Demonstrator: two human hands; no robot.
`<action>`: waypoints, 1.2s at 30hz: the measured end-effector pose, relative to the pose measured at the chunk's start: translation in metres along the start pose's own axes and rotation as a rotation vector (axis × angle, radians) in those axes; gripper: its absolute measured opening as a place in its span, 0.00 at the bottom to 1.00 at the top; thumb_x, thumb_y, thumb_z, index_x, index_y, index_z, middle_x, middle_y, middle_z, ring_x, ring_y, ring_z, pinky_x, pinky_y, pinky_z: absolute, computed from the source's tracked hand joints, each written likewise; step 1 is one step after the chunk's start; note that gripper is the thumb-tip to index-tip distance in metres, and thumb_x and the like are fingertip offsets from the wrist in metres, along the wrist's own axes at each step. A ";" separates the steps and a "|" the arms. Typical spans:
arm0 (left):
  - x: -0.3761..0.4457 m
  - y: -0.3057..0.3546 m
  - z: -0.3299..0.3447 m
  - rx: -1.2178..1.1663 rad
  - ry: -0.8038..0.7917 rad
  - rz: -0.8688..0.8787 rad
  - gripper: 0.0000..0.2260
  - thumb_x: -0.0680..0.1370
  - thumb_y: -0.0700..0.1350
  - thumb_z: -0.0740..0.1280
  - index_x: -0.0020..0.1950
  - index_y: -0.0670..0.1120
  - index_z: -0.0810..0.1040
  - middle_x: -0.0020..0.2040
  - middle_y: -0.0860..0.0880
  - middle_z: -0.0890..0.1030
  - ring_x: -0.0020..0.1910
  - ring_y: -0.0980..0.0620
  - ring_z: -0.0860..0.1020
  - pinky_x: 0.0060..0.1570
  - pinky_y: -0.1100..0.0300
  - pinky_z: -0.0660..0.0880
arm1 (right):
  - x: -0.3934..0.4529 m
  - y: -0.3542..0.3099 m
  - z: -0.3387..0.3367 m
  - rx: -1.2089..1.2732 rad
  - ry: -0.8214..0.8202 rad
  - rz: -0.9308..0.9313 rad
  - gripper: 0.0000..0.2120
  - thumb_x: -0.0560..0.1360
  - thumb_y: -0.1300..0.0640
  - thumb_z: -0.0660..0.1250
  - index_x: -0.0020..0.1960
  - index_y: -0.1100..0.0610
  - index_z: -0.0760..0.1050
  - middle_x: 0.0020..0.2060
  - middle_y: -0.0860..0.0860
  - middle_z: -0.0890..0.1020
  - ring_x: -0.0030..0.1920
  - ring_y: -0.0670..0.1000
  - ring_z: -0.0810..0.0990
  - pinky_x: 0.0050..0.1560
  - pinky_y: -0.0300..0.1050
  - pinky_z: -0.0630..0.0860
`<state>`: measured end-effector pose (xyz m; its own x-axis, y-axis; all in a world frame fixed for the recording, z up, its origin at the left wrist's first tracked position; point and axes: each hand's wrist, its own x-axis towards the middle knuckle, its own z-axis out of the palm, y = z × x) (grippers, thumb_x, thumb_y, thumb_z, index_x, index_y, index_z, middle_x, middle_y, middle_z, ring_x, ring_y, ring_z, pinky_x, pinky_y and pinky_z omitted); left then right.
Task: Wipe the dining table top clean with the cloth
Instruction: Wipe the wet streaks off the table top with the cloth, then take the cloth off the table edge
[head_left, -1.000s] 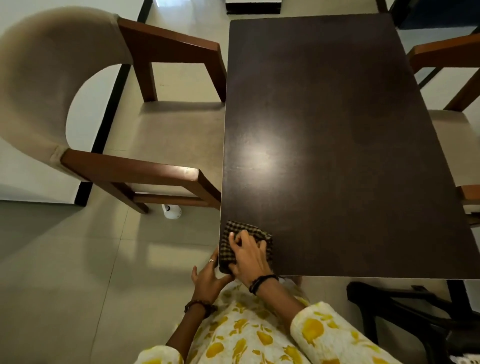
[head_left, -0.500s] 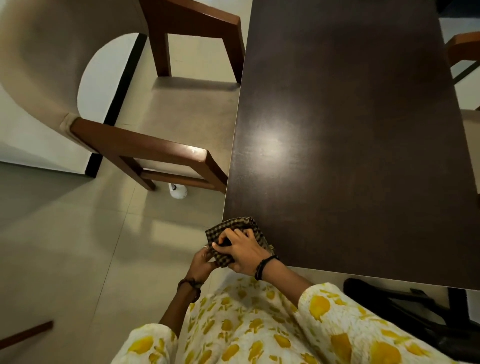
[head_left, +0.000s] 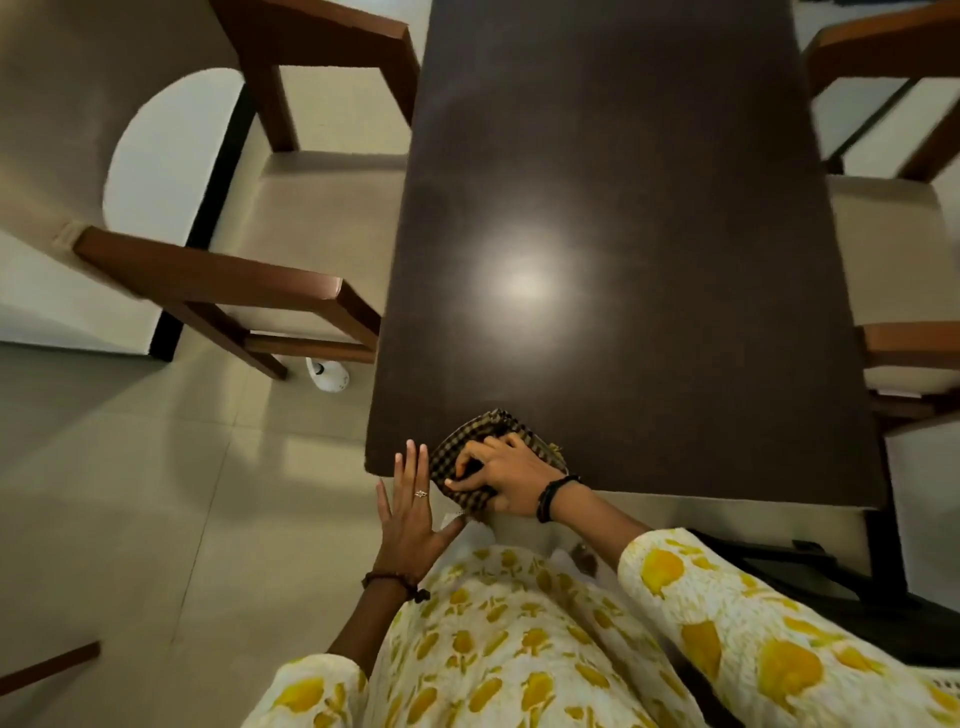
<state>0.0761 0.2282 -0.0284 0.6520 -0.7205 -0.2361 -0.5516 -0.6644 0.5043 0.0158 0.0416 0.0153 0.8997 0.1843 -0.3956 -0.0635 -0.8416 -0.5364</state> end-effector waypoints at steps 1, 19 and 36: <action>-0.002 0.007 0.008 0.021 -0.024 0.021 0.40 0.69 0.71 0.52 0.71 0.60 0.32 0.73 0.60 0.33 0.72 0.57 0.35 0.67 0.49 0.34 | -0.016 0.009 0.001 0.017 0.009 0.028 0.26 0.72 0.62 0.63 0.68 0.46 0.71 0.63 0.50 0.69 0.60 0.53 0.66 0.58 0.50 0.58; 0.026 0.179 0.107 0.498 -0.279 0.596 0.49 0.65 0.60 0.71 0.75 0.49 0.45 0.76 0.50 0.41 0.74 0.51 0.41 0.66 0.41 0.42 | -0.231 0.127 0.023 0.174 0.267 0.540 0.26 0.73 0.63 0.62 0.67 0.42 0.70 0.65 0.47 0.70 0.61 0.52 0.67 0.62 0.50 0.62; 0.069 0.245 0.102 0.573 -0.340 0.870 0.39 0.68 0.65 0.55 0.74 0.46 0.54 0.73 0.48 0.57 0.74 0.48 0.45 0.66 0.41 0.41 | -0.315 0.141 0.048 0.998 1.017 1.137 0.20 0.71 0.73 0.64 0.62 0.62 0.76 0.57 0.59 0.76 0.58 0.57 0.75 0.63 0.45 0.71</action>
<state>-0.0673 -0.0043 -0.0061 -0.2068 -0.9466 -0.2475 -0.9712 0.1681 0.1687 -0.2975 -0.1108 0.0289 0.0991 -0.8642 -0.4933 -0.6255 0.3315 -0.7063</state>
